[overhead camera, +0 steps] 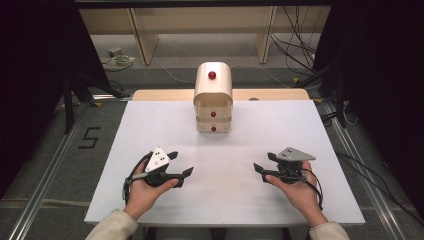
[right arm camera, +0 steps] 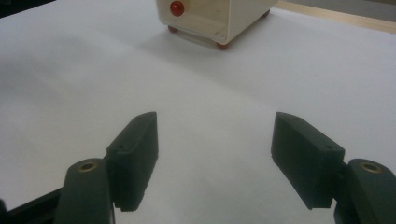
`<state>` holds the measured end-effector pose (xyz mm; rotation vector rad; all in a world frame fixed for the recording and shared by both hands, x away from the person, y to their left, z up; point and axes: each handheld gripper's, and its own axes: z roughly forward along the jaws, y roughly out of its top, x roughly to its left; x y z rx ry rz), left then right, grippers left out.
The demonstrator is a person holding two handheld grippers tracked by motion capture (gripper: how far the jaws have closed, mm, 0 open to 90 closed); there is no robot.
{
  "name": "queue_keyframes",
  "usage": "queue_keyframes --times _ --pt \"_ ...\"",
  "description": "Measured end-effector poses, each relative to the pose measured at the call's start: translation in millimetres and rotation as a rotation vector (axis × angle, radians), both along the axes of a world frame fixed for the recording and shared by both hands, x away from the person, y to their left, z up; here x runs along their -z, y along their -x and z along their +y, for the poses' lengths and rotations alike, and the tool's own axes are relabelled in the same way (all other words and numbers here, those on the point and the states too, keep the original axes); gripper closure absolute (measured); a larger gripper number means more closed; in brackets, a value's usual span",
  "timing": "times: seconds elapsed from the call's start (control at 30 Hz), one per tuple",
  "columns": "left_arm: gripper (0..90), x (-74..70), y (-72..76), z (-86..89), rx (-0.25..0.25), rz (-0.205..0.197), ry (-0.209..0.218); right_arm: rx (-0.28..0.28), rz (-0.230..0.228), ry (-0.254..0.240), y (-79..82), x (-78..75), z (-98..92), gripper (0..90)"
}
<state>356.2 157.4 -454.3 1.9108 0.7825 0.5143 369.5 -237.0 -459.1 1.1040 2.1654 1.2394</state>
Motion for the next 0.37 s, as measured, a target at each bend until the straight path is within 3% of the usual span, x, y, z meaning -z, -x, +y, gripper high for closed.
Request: queue_keyframes --times 0.37 --pt "22.8 10.4 -1.8 11.0 -0.023 0.033 -0.003 -0.003 0.001 0.000 0.0 0.7 0.3 32.2"
